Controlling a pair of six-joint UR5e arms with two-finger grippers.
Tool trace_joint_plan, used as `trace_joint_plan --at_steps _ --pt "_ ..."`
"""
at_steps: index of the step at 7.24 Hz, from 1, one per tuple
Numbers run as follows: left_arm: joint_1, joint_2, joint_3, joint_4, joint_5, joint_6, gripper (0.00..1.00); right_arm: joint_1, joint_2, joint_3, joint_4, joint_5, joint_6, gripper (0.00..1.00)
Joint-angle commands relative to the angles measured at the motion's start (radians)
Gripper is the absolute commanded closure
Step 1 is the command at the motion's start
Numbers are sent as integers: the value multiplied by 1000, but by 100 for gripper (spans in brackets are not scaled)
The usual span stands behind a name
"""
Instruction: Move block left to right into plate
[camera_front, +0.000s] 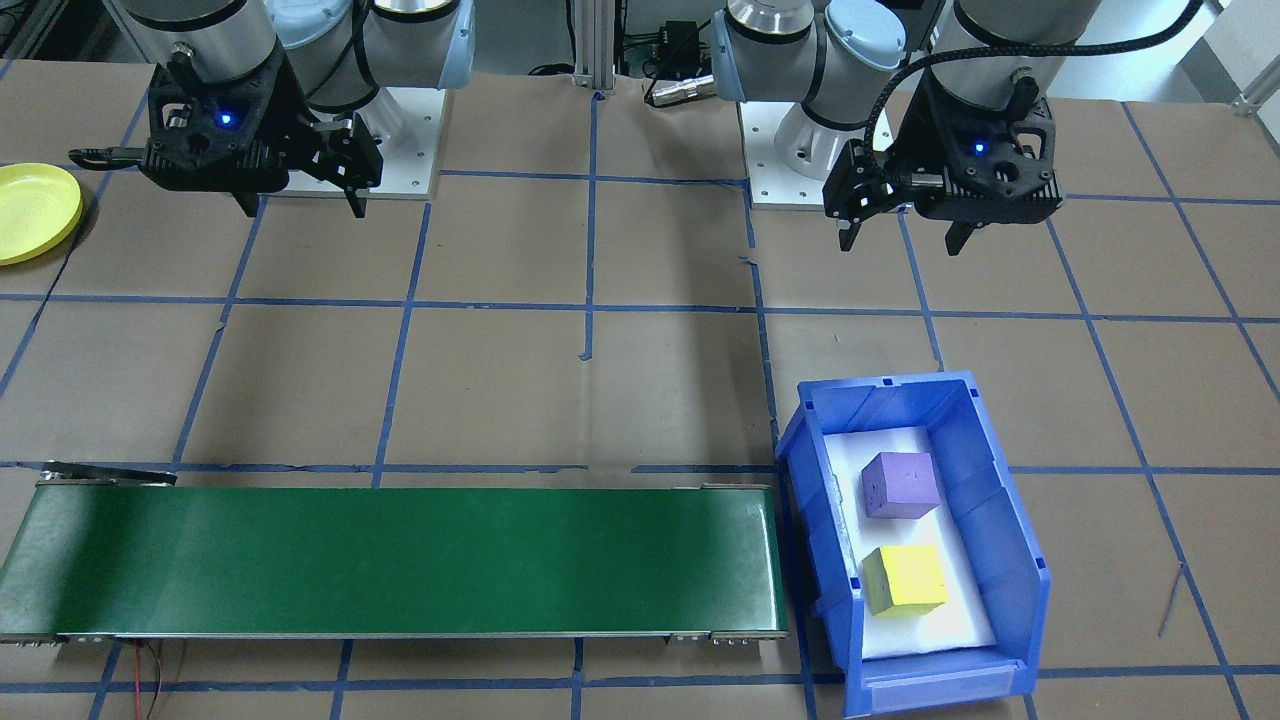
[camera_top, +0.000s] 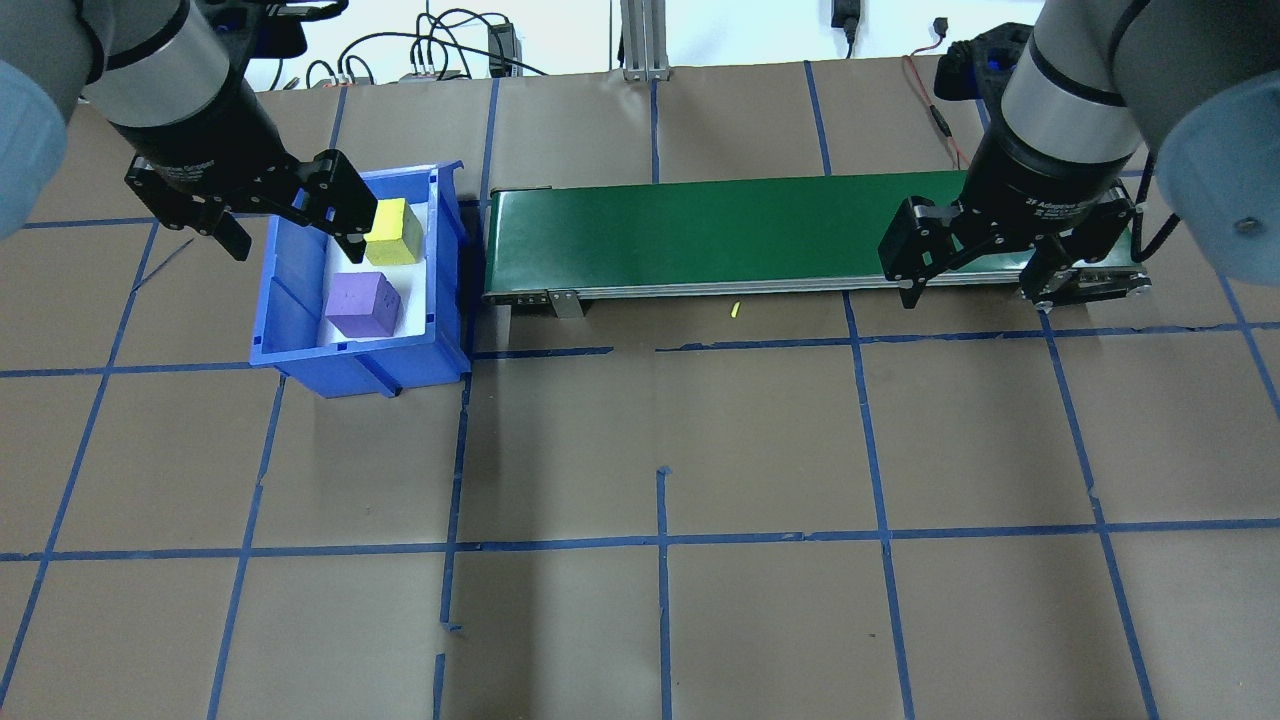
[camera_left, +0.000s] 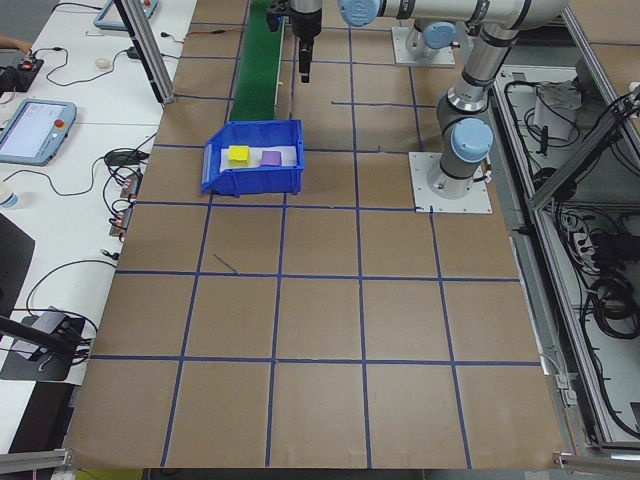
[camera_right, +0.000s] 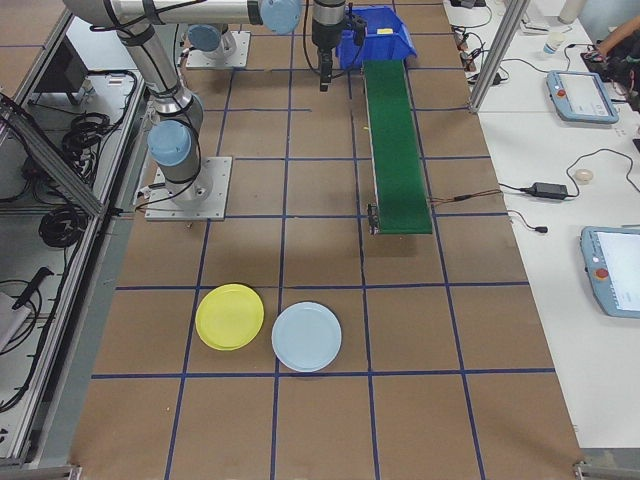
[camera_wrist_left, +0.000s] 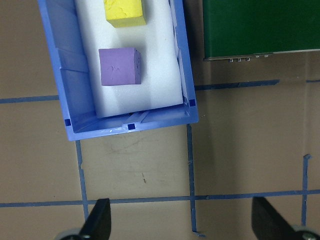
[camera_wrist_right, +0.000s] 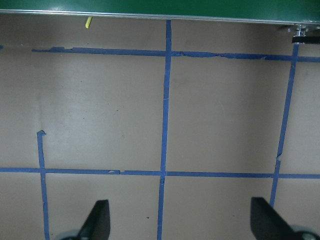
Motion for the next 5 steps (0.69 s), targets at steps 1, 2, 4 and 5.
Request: trace_joint_plan --at_steps 1,2,4,5 --pt "0 0 -4 3 -5 1 0 -5 4 3 25 -4 -35 0" --pt "0 0 -7 3 -6 1 0 -5 4 0 24 -1 -72 0" --pt "9 -6 -13 1 5 24 0 -5 4 0 22 1 -80 0" --pt "15 -41 -21 20 4 84 0 -2 3 0 22 -2 -80 0"
